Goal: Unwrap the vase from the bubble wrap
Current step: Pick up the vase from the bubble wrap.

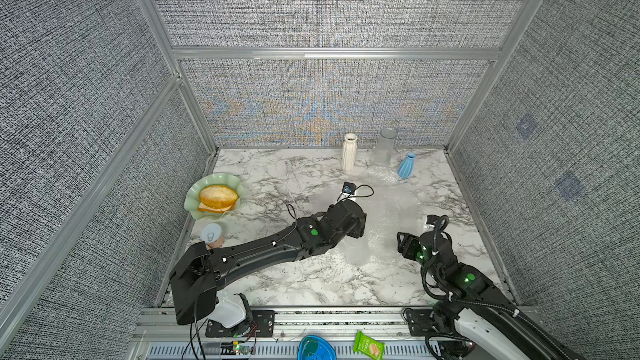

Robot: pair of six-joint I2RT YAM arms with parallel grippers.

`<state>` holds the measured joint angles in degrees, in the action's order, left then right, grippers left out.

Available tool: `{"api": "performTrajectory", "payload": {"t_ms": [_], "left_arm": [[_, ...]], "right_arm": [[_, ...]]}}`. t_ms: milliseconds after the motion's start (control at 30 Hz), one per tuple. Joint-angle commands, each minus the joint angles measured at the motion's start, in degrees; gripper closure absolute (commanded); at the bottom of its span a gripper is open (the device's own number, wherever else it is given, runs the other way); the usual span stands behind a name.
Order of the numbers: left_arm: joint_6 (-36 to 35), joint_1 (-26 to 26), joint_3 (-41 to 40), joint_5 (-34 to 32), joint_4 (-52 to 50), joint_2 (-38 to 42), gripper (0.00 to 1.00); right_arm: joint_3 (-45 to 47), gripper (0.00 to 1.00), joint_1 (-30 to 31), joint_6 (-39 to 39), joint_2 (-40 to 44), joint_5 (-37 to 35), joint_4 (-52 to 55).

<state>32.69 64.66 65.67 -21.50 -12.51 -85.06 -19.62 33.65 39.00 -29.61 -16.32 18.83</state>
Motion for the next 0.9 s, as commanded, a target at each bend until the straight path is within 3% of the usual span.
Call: {"api": "performTrajectory", "payload": {"t_ms": [0,133,267,633,867], "left_arm": [[-1.88,0.93,0.40,-2.18,4.50,-0.29,0.47],[-3.77,2.34,0.46,-3.20,5.10,-0.75,0.46],[-5.90,3.01,0.25,-2.62,6.33,-0.81,0.46],[-17.48,3.12,-5.24,1.32,14.88,3.98,0.47],[-19.82,3.10,-7.53,3.83,17.44,4.87,0.46]], "right_arm": [[3.23,0.32,0.43,-7.68,4.26,9.47,-9.57],[6.50,0.27,1.93,-12.90,9.74,12.38,-14.07],[9.76,0.23,5.58,-16.97,9.82,14.86,-21.94],[14.65,0.21,17.17,-30.89,-2.21,11.87,-43.38],[18.12,0.16,21.50,-40.01,-10.38,8.66,-61.26]]}}
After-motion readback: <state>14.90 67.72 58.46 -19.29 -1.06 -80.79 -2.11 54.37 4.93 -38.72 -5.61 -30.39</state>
